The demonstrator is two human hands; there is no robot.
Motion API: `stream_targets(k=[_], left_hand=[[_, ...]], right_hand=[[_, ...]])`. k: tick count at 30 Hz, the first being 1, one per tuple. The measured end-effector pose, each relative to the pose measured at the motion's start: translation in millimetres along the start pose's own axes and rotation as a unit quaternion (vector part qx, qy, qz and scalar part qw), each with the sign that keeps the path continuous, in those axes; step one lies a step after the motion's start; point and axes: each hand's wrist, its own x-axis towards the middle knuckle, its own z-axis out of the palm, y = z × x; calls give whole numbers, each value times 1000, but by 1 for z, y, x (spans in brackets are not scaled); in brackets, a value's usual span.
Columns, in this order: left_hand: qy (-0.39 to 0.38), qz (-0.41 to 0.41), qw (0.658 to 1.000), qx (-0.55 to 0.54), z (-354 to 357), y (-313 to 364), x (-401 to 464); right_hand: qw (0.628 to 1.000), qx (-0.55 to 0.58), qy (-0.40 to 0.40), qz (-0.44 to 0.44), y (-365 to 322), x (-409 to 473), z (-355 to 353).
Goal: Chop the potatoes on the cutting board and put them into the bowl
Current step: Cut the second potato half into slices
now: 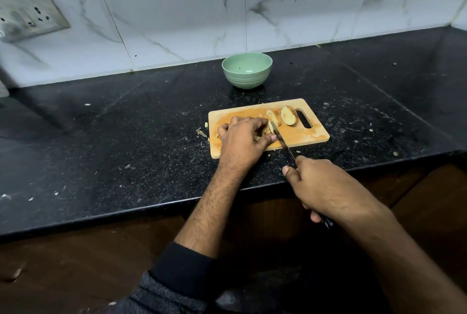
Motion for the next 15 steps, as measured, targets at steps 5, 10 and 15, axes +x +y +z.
stream_targets(k=[5, 10, 15], left_hand=[[1, -6, 1000, -17, -3, 2, -4], [-6, 8, 1000, 18, -3, 3, -4], [1, 9, 1000, 10, -2, 3, -5]], right_hand=[[998, -50, 33, 8, -2, 1, 1], [997, -69, 44, 6, -5, -2, -1], [998, -33, 45, 15, 0, -9, -6]])
